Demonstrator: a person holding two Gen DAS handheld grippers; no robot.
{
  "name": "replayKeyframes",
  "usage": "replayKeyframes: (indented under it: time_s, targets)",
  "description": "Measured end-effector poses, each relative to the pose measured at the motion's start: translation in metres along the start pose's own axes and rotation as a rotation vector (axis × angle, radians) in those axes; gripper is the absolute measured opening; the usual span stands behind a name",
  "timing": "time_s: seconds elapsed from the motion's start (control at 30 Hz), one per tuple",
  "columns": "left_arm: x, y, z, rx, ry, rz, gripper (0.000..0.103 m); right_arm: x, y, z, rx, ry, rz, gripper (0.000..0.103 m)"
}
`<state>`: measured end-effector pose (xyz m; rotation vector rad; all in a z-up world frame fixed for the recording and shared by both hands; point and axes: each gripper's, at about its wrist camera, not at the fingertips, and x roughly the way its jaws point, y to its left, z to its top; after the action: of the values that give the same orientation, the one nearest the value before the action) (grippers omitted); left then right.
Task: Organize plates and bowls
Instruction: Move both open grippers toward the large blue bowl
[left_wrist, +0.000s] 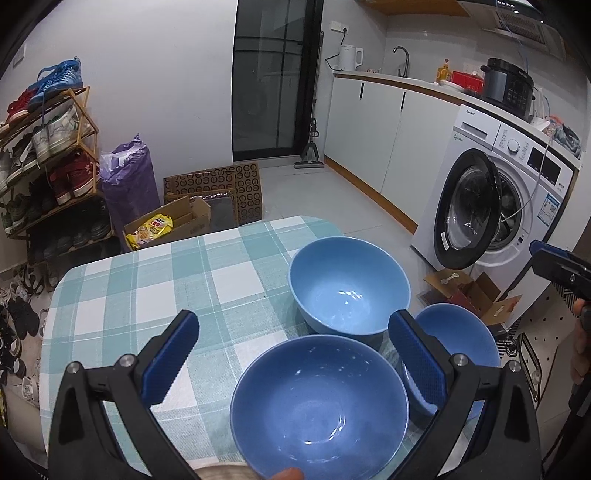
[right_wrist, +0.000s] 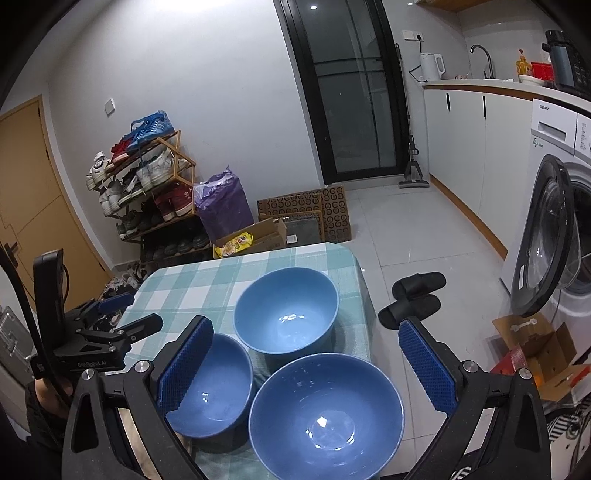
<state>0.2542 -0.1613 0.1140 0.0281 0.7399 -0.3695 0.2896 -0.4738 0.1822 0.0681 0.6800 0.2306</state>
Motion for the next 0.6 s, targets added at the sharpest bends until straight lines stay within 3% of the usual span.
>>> replayKeyframes:
  time_s: [0.6]
  targets:
    - [0.052,-0.005,0.007,-0.002,0.069,0.011,0.103,0.068,-0.021,-0.002,0.026,0.085,0.0,0.102]
